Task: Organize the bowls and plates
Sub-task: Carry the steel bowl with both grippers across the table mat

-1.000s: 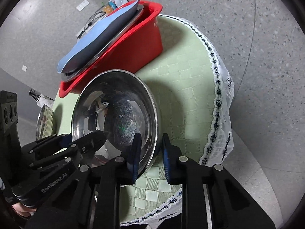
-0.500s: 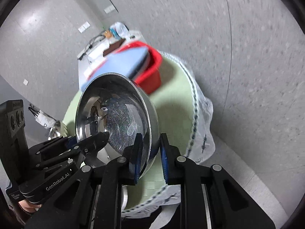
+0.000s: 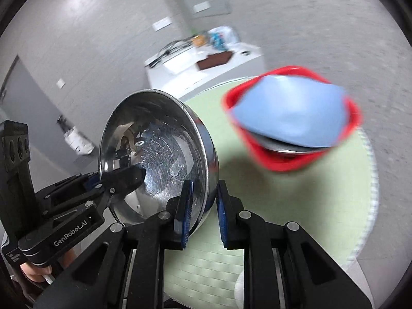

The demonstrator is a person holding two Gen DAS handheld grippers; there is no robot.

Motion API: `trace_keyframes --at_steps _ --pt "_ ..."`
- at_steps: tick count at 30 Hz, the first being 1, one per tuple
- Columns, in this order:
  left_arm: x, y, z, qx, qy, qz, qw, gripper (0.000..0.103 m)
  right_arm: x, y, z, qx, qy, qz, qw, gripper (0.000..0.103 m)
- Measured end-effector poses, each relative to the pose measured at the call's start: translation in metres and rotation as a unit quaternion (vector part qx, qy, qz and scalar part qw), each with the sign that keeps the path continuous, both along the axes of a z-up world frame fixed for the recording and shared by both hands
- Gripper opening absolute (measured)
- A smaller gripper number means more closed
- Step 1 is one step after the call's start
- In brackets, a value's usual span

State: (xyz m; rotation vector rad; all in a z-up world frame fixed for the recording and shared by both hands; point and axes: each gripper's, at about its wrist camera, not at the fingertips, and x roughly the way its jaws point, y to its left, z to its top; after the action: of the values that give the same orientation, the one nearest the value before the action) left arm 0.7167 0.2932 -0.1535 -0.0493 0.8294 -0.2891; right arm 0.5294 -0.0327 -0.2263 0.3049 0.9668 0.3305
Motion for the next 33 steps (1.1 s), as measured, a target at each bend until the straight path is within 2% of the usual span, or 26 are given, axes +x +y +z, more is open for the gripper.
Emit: trace_keyframes --at_steps 6,11,19,28,33 --pt "-0.002 0.065 -0.024 0.012 0.044 0.037 0.9983 0.015 0.025 0.080 -0.033 -0.013 0.041 0.041 0.998 0.018" --pt "0.012 0.090 -0.039 0.016 0.075 0.048 0.9959 0.015 0.039 0.108 -0.061 -0.034 0.072 0.056 0.995 0.018" --pt "0.054 0.093 -0.063 0.016 0.113 0.042 0.9926 0.015 0.051 0.137 -0.081 -0.085 0.092 0.061 0.990 0.018" --pt "0.071 0.092 -0.081 0.001 0.135 0.033 0.9903 0.016 0.057 0.147 -0.086 -0.137 0.093 0.059 0.984 0.019" --pt "0.080 0.094 -0.086 -0.004 0.137 0.038 0.9898 0.016 0.063 0.150 -0.090 -0.142 0.094 0.058 0.984 0.022"
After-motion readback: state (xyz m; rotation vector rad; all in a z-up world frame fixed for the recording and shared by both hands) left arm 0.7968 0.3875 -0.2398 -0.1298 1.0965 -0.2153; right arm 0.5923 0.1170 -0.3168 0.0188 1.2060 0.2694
